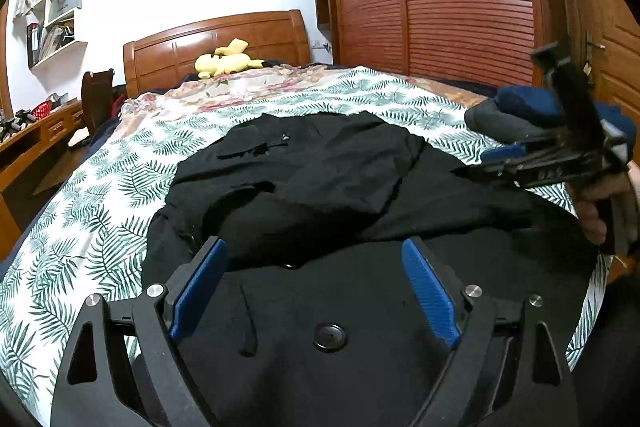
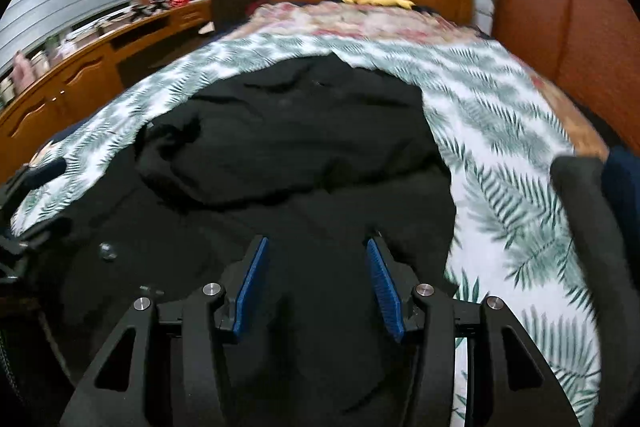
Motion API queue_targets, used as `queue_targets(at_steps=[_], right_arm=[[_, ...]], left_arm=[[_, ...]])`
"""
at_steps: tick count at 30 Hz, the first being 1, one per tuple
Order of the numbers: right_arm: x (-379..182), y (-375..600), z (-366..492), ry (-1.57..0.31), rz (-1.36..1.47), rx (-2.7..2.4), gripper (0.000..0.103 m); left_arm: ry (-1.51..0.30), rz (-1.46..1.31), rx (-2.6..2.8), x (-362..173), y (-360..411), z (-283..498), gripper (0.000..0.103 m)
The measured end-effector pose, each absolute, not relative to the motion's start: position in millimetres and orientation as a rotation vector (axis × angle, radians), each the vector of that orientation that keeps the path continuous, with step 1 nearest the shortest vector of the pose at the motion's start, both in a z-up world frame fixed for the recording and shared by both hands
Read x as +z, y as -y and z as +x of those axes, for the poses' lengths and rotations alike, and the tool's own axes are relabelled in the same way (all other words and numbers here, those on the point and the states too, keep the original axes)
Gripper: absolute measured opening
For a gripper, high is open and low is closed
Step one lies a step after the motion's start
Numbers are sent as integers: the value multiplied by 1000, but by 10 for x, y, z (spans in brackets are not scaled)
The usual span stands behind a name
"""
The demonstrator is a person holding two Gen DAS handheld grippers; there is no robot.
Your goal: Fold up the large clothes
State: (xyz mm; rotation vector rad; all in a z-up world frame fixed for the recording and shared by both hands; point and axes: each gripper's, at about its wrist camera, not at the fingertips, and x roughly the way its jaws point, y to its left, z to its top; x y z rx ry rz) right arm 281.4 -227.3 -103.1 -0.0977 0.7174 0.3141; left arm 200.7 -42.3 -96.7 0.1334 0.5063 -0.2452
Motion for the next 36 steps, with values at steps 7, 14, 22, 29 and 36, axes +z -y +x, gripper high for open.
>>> queue_targets(at_steps=[7,14,22,29,36], right_arm=[[-1382,2224,2980,-748,-72,319,52],[-1391,2190,3036,-747,-66,324,52],[-1441,2323,2926,-751,-57,326,53],[-1444,2315,2908,-743,-70,320,53],[-1447,2304,2896,-737,-89,313,53]], left_arm=[[-565,145,-237,-1100,555,2012,89],[-586,140,-181,-1047,489,2067,89],[-665,83,-124,-938,259,2540,89],[-708,33,-89,-791,76,3159,89],[-783,15,-46,-911,79,3710,89]])
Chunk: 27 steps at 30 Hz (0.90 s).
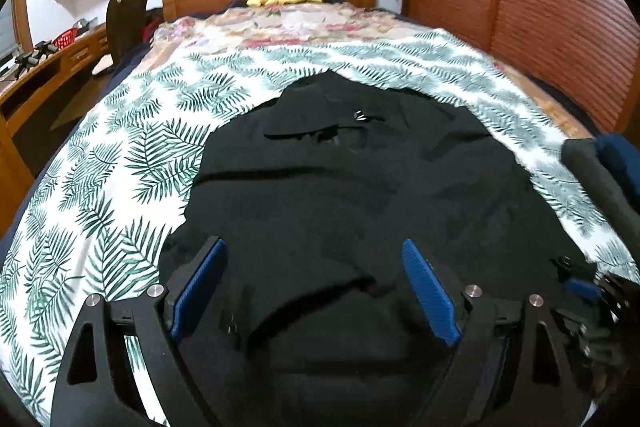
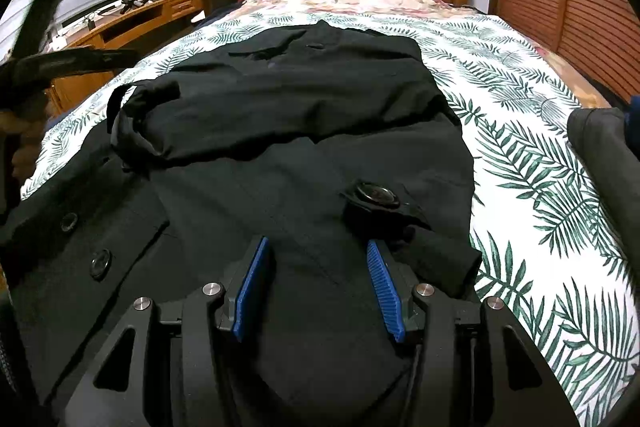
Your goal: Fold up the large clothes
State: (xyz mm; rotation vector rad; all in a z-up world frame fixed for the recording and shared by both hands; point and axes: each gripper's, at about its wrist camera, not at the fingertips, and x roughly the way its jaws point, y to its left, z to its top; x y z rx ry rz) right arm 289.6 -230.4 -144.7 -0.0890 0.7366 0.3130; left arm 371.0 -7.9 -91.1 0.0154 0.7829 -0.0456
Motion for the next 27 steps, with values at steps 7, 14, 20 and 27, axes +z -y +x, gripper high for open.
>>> queue_targets(at_steps=[7,14,20,27], right_arm=[[-1447,2336,2903,-740,-71,324,52],[-1440,2335,2904,-741,-72,321,52],[-1444,2331,2923,-744,-76,318,52],[-1440,2337,2945,-744,-80,317,52]], left_arm=[[-920,101,55,-1185,76,4048,74],[-976,126,46,-1254,28,3936,21],[-879,195,28,-986,69,3463,10],[-770,202,9,-789,119,2743,11]])
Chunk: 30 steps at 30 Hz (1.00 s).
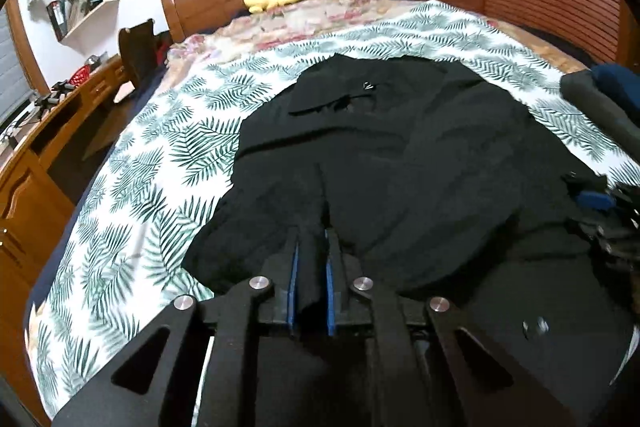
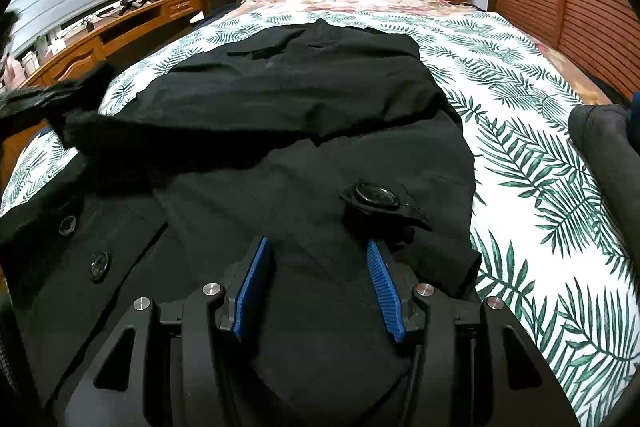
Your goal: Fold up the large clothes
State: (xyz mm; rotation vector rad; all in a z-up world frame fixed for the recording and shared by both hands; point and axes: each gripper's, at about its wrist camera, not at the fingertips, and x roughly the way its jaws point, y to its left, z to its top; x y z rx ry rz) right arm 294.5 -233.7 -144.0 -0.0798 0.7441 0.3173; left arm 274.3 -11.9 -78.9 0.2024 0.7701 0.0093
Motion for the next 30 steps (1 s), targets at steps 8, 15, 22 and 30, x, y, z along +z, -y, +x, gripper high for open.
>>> queue_targets(at_steps=[8,15,22,30], right_arm=[[-1440,2349,2940,-741,-79,316,52],[-1440,2354,2940,-740,-80,316,52],[-1439,2367,2945,-740,-78,320,53],[-1438,2369,2944,-739,-78,319,52]], left_arm=[[-709,104,-44,-826,63,2199,14],[-736,49,-74,-984,84,1941,15],[-739,34,-90,-1072,120,1671,27],[-670,19,-86,-823,18,1469,43]])
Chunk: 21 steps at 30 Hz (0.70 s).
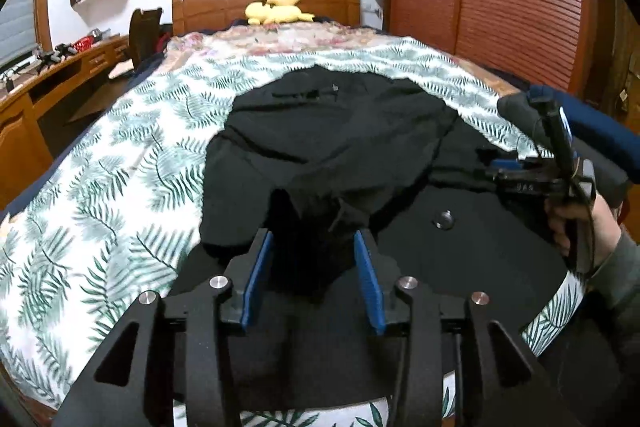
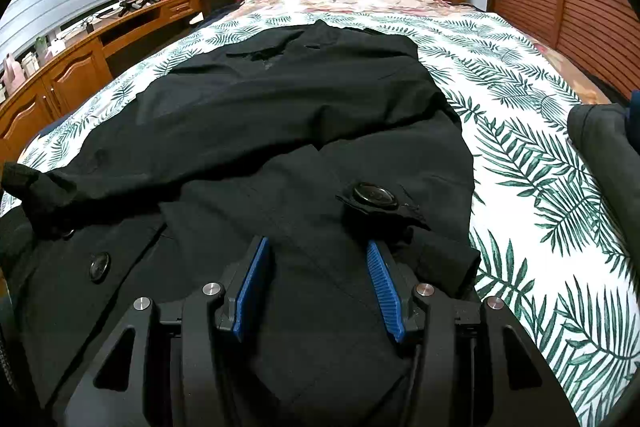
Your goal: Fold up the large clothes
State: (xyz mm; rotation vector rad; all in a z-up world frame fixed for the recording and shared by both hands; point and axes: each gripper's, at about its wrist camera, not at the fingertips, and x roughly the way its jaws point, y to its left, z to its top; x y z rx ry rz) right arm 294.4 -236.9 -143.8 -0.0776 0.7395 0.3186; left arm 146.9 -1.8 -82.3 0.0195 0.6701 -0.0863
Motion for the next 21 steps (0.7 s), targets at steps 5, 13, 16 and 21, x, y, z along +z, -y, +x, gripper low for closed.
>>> queue_targets(at_steps=[5,13,16,21], right_arm=[[-1436,2375,2944,-739,-80,318,53],[-1436,2373,2942,-739,-77,319,52],[-1435,2392,2944,-742,-64,328,53],[-1428,2393,2935,-743,-56,331,53]], left_arm=[[-637,74,-62,-632,-96,1730,43],[-734,31,-4,-887,-408,2235,44],[-782,-23,-29,-1013,-481,2252,44],[-844,3,-41,-1211,-394,2041,44]])
